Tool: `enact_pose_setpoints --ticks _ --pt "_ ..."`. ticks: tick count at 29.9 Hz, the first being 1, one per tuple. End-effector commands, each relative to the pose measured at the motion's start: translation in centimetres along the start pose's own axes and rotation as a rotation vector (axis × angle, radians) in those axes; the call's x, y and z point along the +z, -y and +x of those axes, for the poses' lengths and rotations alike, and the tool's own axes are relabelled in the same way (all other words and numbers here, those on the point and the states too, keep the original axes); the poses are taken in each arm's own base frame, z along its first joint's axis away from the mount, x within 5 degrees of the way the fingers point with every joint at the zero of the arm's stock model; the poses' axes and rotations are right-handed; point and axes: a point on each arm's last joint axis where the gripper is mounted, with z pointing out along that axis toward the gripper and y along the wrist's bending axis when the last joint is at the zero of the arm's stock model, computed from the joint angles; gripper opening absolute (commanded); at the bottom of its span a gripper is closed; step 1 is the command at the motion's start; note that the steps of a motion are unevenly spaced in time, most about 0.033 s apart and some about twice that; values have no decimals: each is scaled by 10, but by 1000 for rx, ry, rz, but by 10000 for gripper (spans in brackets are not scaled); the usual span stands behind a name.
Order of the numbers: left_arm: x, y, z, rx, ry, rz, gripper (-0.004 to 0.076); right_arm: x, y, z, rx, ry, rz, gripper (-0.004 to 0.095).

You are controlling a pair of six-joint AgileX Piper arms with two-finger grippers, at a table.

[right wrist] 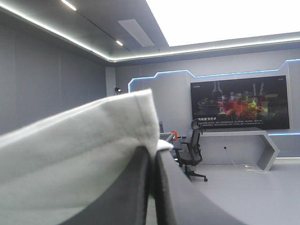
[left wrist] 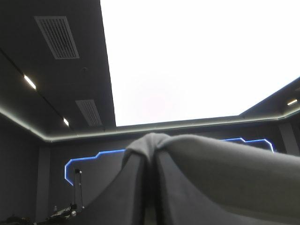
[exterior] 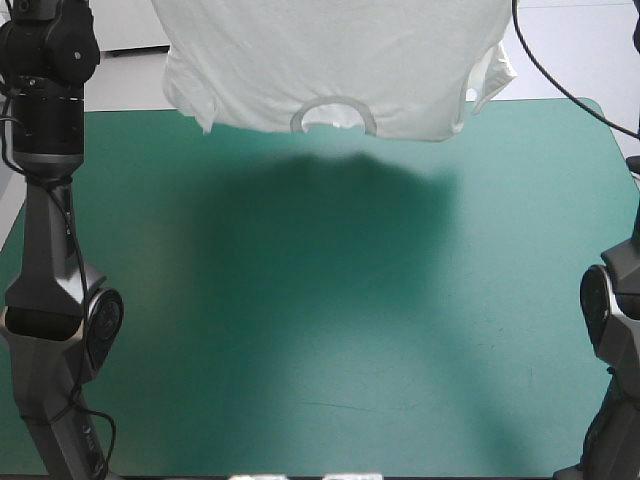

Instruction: Fold the cloth

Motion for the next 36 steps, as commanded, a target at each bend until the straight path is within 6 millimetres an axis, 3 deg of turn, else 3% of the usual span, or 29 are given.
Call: enact_pose_setpoints --ticks 1,8,17,27,36 --pt "-1 -24 -6 -120 68 -52 -9 -3 4 -12 -30 88 13 -17" --pt "2 -29 79 -170 -312 2 -9 20 19 68 -23 -192 -33 -17" --pt "-19 -18 123 -142 -767 114 -9 20 26 130 -63 -497 -100 -17" --pt "-64 -17 173 -157 -1340 100 -9 -9 35 186 -82 -868 -84 -17" --pt "-105 -6 206 -252 -1639 152 -9 -71 33 242 -19 -1193 -100 -17"
